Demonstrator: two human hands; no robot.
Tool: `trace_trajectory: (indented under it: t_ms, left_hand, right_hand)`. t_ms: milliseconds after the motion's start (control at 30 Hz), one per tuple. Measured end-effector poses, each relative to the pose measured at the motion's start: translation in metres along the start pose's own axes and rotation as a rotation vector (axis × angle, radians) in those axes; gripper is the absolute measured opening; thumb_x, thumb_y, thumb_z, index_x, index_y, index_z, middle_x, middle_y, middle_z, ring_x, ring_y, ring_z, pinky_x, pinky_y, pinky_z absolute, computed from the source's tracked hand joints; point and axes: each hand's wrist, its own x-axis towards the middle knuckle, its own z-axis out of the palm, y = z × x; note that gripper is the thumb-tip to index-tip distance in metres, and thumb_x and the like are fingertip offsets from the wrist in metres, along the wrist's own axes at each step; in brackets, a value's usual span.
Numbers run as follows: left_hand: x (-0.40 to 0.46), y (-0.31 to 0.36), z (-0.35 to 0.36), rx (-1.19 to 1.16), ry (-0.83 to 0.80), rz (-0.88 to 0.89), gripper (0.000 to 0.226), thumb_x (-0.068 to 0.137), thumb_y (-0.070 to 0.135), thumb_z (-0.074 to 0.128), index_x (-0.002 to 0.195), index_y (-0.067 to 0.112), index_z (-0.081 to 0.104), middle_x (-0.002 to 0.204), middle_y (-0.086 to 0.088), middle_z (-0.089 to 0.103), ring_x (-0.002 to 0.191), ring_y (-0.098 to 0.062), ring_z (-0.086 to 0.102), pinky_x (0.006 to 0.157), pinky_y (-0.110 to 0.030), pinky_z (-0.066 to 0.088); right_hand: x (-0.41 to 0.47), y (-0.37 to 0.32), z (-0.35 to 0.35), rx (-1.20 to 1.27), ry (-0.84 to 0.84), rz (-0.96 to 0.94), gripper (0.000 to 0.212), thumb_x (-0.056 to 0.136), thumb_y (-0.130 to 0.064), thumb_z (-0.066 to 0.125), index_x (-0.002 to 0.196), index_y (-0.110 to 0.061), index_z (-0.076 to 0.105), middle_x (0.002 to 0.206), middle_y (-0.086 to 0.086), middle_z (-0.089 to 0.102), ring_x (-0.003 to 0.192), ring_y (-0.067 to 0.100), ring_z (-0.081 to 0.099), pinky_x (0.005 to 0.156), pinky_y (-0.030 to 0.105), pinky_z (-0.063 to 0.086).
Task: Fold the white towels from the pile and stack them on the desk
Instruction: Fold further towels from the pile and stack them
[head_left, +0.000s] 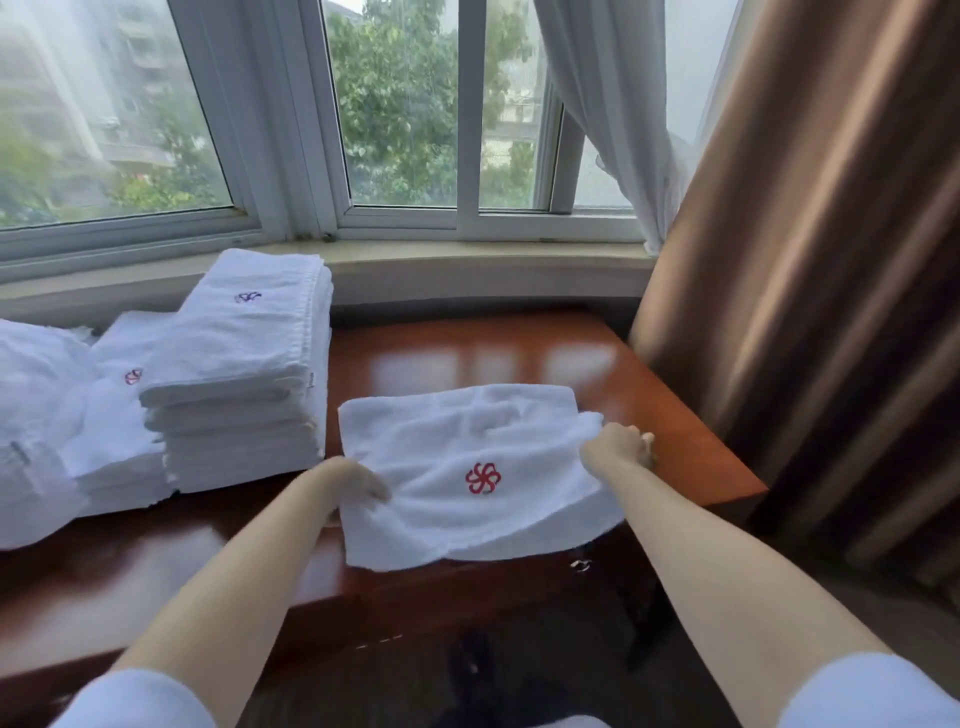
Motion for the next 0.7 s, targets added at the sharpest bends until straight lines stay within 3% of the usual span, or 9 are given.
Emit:
trace_trajectory:
  t_ms: [100,167,233,333,433,467,533,633,700]
  left_hand:
    - [-0.014,-0.001,0.009,0.351,-0.079,-0.094,0.033,0.100,0.013,0.045,0.129,-0.003,0.049,0.106,-0.010,0.055,0.085,-0.019,0.058,0.076,-0.024,0.051]
    - [-0.027,0.007,0.002,0.510,-0.113,-0.178,0.030,0.103,0.010,0.034,0.092,0.003,0.061,0.074,-0.006,0.057,0.064,-0.011,0.046,0.063,-0.020,0.046]
    - [-0.032,0.016,-0.012,0.444,-0.182,-0.216,0.039,0.101,0.008,0.032,0.070,0.006,0.055,0.052,-0.004,0.048,0.052,-0.009,0.033,0.042,-0.018,0.035]
    - [-0.038,0.029,-0.030,0.264,-0.126,-0.104,0.027,0.090,0.012,0.040,0.064,0.011,0.040,0.048,-0.003,0.037,0.043,-0.013,0.027,0.044,-0.020,0.020]
    - [-0.034,0.043,-0.033,-0.082,-0.144,-0.058,0.006,0.083,0.014,0.043,0.080,0.009,0.047,0.065,-0.008,0.050,0.060,-0.022,0.051,0.059,-0.023,0.042]
    - [-0.033,0.042,-0.032,-0.151,-0.204,-0.049,0.015,0.081,0.013,0.044,0.092,0.005,0.050,0.081,-0.013,0.057,0.078,-0.028,0.060,0.073,-0.032,0.050]
    - [-0.022,0.042,-0.027,-0.197,-0.272,-0.085,0.035,0.077,0.013,0.044,0.107,-0.004,0.051,0.101,-0.022,0.060,0.099,-0.039,0.060,0.090,-0.049,0.050]
    - [-0.009,0.046,-0.021,-0.155,-0.250,-0.120,0.035,0.074,0.012,0.044,0.100,-0.009,0.054,0.095,-0.023,0.061,0.093,-0.040,0.060,0.094,-0.049,0.048]
    - [0.000,0.061,-0.024,-0.155,-0.159,-0.051,0.023,0.076,0.011,0.043,0.092,-0.003,0.052,0.089,-0.019,0.055,0.082,-0.035,0.056,0.085,-0.039,0.049]
  right_hand:
    - [-0.016,0.010,0.011,0.202,-0.029,0.065,0.034,0.090,-0.018,0.049,0.122,-0.010,0.056,0.124,0.012,0.057,0.112,0.032,0.054,0.081,0.033,0.044]
    - [-0.019,0.007,0.012,0.479,-0.033,0.169,0.035,0.088,-0.011,0.050,0.123,-0.005,0.053,0.120,0.015,0.060,0.096,0.034,0.062,0.071,0.032,0.047]
    - [-0.016,0.003,0.009,0.745,-0.084,0.316,0.036,0.088,-0.001,0.051,0.124,0.001,0.051,0.104,0.017,0.062,0.065,0.030,0.060,0.052,0.030,0.051]
    - [-0.013,0.000,0.006,0.893,-0.336,0.377,0.038,0.091,0.003,0.049,0.129,0.004,0.047,0.078,0.009,0.050,0.057,0.019,0.050,0.029,0.018,0.042]
    - [-0.017,-0.006,0.002,0.679,-0.527,0.388,0.028,0.091,-0.006,0.048,0.119,-0.001,0.051,0.075,0.011,0.054,0.057,0.021,0.055,0.046,0.023,0.050]
    - [-0.020,-0.009,0.001,0.596,-0.573,0.385,0.019,0.090,-0.010,0.048,0.106,-0.003,0.054,0.072,0.012,0.058,0.054,0.024,0.057,0.054,0.028,0.051]
    - [-0.022,-0.017,-0.001,0.474,-0.671,0.344,0.013,0.085,-0.013,0.050,0.092,-0.003,0.055,0.070,0.013,0.064,0.060,0.028,0.066,0.065,0.033,0.056]
    - [-0.007,-0.033,0.001,0.571,-0.647,0.358,0.020,0.085,-0.017,0.058,0.094,-0.003,0.048,0.082,0.016,0.060,0.077,0.034,0.065,0.071,0.045,0.057]
    - [0.016,-0.057,-0.007,0.719,-0.561,0.282,0.018,0.090,-0.019,0.055,0.102,-0.009,0.045,0.082,0.012,0.051,0.079,0.030,0.056,0.071,0.043,0.052]
